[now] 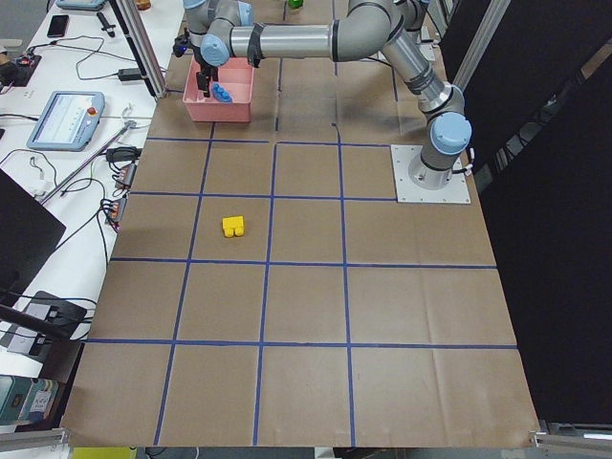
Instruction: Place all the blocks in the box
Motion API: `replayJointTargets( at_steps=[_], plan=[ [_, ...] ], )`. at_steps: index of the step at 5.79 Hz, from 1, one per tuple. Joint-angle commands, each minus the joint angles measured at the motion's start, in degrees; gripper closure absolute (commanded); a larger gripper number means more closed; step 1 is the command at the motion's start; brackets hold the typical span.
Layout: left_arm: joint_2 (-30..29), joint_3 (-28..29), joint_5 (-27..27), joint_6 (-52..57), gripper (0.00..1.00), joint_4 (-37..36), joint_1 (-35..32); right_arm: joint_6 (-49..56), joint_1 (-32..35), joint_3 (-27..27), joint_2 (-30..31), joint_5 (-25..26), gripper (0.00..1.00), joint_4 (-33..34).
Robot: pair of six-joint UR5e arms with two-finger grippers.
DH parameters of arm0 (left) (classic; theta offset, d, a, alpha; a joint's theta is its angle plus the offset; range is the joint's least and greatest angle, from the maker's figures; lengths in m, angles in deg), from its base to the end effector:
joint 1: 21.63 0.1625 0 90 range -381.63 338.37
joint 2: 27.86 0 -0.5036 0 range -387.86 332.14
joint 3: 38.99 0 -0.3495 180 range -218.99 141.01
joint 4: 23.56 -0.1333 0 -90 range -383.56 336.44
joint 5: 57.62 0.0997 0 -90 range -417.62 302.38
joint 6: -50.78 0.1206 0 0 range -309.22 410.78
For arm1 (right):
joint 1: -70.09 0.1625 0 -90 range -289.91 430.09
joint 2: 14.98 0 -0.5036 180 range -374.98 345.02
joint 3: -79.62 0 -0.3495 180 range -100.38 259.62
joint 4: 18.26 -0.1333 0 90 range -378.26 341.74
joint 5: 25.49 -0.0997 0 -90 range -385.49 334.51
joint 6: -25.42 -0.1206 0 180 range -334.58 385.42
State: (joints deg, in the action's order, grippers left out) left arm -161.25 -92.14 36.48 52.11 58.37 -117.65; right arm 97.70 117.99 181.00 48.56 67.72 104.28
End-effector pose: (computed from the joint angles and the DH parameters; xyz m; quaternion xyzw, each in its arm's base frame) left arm -0.2075 -0.7786 0.3711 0.0636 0.9972 -0.0148 0.0352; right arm -0.3007 -0.5215 0.2698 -0.2612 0.9638 0.0486 0.0237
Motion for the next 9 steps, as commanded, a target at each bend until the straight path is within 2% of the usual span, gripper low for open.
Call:
replayJointTargets(
  at_steps=[1, 2, 3, 4, 5, 6, 7, 8, 9],
  plan=[
    [4.1, -1.9, -0.1, 3.5, 0.01, 3.9, 6.8, -0.1, 0.0, 1.5, -0.5, 0.6, 0.01, 0.2],
    [6.5, -6.1, 0.0, 9.8, 0.01, 4.7, 11.4, -0.2, 0.0, 2.1, -0.5, 0.8, 0.21, 0.5],
    [9.7, -11.2, -0.1, 18.9, 0.01, 4.5, 17.1, -0.1, 0.0, 2.0, -0.3, 0.8, 0.45, 0.5],
    [10.5, -15.1, -0.4, 25.1, 0.01, 3.6, 22.4, -0.3, 0.0, 1.8, 0.0, 0.7, 0.56, 0.5],
    [9.7, -15.5, -0.3, 30.8, 0.01, 3.2, 26.1, -0.8, 0.1, 1.3, 1.0, 0.6, 0.57, 0.6],
    [8.4, -16.5, 0.3, 32.0, 0.01, 1.2, 28.9, -5.4, 1.3, -1.9, 4.5, 0.0, 0.57, -0.1],
    [5.4, -17.3, 0.1, 32.0, 0.04, -1.9, 32.9, -12.7, 5.3, -6.1, 7.7, 0.0, 0.57, -4.0],
    [2.7, -18.6, 0.3, 31.7, 0.05, -7.1, 34.3, -22.3, 11.0, -10.9, 9.6, -0.1, 0.56, -8.6],
    [0.3, -20.3, 0.5, 31.3, 0.05, -13.1, 34.6, -26.1, 13.0, -12.7, 9.8, -0.1, 0.56, -10.6]
  ],
)
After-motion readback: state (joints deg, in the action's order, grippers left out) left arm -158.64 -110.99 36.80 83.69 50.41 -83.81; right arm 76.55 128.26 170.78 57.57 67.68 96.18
